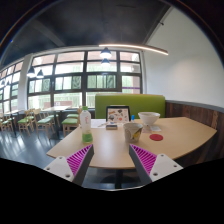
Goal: Pour water
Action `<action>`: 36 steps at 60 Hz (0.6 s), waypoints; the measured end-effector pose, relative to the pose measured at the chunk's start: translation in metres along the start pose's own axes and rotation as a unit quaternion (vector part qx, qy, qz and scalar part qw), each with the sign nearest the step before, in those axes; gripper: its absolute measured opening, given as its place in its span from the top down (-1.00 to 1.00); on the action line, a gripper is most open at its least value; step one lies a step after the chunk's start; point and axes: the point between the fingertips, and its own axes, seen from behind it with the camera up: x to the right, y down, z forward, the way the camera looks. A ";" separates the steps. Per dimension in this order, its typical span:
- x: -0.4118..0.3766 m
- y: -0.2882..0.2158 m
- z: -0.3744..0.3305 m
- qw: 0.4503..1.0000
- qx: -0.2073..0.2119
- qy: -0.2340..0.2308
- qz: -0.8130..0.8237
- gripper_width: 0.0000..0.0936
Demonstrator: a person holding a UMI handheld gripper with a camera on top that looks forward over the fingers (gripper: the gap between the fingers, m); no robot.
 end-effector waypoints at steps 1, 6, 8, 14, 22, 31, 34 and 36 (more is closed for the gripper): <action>0.000 -0.001 0.001 1.000 0.001 0.000 -0.001 -0.74; -0.011 -0.003 0.010 1.000 0.003 -0.007 0.001 -0.72; -0.016 -0.003 0.016 1.000 0.001 -0.013 0.003 -0.73; -0.047 -0.009 0.047 1.000 0.006 -0.022 0.002 -0.73; -0.096 -0.015 0.102 0.999 0.014 -0.047 -0.005 -0.73; -0.133 -0.035 0.183 0.999 0.034 -0.028 -0.015 -0.74; -0.132 -0.036 0.213 0.999 0.034 -0.017 -0.021 -0.73; -0.132 -0.037 0.230 0.999 0.033 -0.004 -0.025 -0.73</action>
